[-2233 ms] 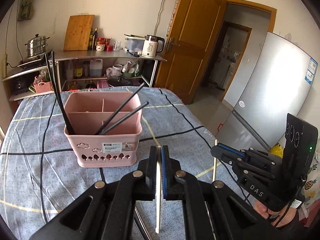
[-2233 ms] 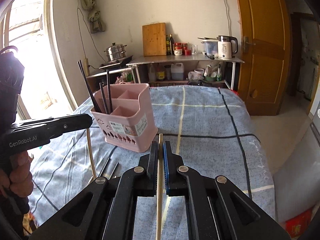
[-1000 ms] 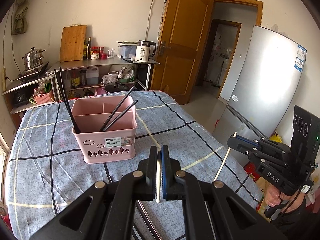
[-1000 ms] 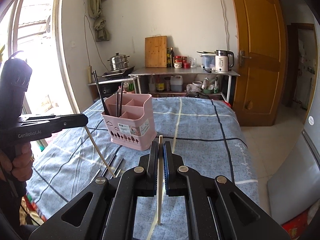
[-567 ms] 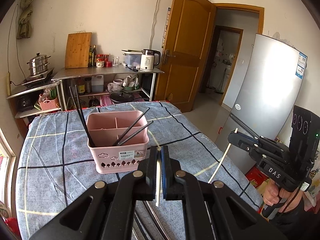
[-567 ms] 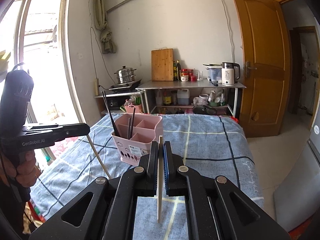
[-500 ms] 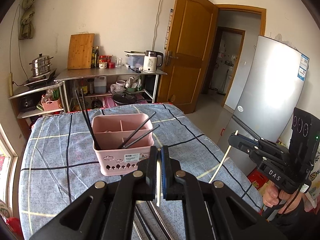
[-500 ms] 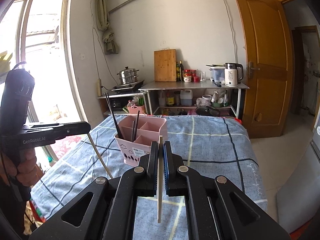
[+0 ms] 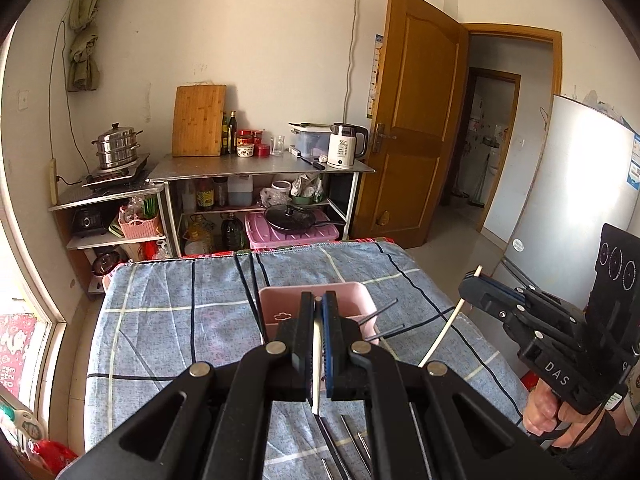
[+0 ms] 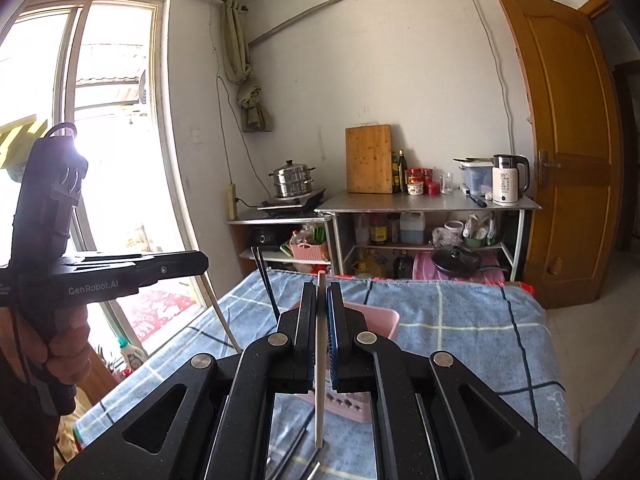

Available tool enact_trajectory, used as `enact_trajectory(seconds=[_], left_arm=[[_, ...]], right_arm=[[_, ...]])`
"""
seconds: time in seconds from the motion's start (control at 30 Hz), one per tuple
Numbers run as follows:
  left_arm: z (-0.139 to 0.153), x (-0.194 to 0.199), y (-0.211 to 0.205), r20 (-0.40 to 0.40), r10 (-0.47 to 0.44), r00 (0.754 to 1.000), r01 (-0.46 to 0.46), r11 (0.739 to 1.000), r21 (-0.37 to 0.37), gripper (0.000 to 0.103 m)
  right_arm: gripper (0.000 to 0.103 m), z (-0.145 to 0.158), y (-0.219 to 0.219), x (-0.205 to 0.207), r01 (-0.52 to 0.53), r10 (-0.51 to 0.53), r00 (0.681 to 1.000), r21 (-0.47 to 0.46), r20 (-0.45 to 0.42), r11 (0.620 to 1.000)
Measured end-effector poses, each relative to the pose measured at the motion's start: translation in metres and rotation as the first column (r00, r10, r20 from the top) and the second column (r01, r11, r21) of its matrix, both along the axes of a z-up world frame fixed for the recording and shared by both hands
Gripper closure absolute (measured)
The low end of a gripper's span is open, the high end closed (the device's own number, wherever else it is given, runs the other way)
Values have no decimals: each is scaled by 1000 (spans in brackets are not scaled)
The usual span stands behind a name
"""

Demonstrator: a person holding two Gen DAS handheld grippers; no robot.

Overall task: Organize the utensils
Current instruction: 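Lift both held chopsticks and carry them over the pink basket, then open both tools to drop the chopsticks into the pink basket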

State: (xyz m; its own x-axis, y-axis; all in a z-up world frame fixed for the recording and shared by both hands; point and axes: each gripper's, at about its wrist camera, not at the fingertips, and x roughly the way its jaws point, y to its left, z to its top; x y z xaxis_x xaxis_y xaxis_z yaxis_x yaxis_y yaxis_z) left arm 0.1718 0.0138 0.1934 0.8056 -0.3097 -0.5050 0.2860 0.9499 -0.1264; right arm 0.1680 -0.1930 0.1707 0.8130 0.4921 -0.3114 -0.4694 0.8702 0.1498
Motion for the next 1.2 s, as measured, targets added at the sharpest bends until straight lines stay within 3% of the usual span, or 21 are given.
enact_trajectory(seconds=[0.3,0.47,0.67,1.2], left_arm=[[30,24,20,66,42,997,-41,999,-8,99],[31,41,22,90,44,995,-42,999,-17,99],[4,62,20,48,38,998,-37,999,-20,99],[-60,84,12,-98,12,995,-12,1000,-2,99]], right_arm=[[98,21,24,36,9,-12,998,54,56,998],[98,19,29,56,35,-40,997,80,61,996],[98,4,37,75,44,-47,998,79,33,996],[98,-37,42,90,26,-29,997,-37,-69,999]])
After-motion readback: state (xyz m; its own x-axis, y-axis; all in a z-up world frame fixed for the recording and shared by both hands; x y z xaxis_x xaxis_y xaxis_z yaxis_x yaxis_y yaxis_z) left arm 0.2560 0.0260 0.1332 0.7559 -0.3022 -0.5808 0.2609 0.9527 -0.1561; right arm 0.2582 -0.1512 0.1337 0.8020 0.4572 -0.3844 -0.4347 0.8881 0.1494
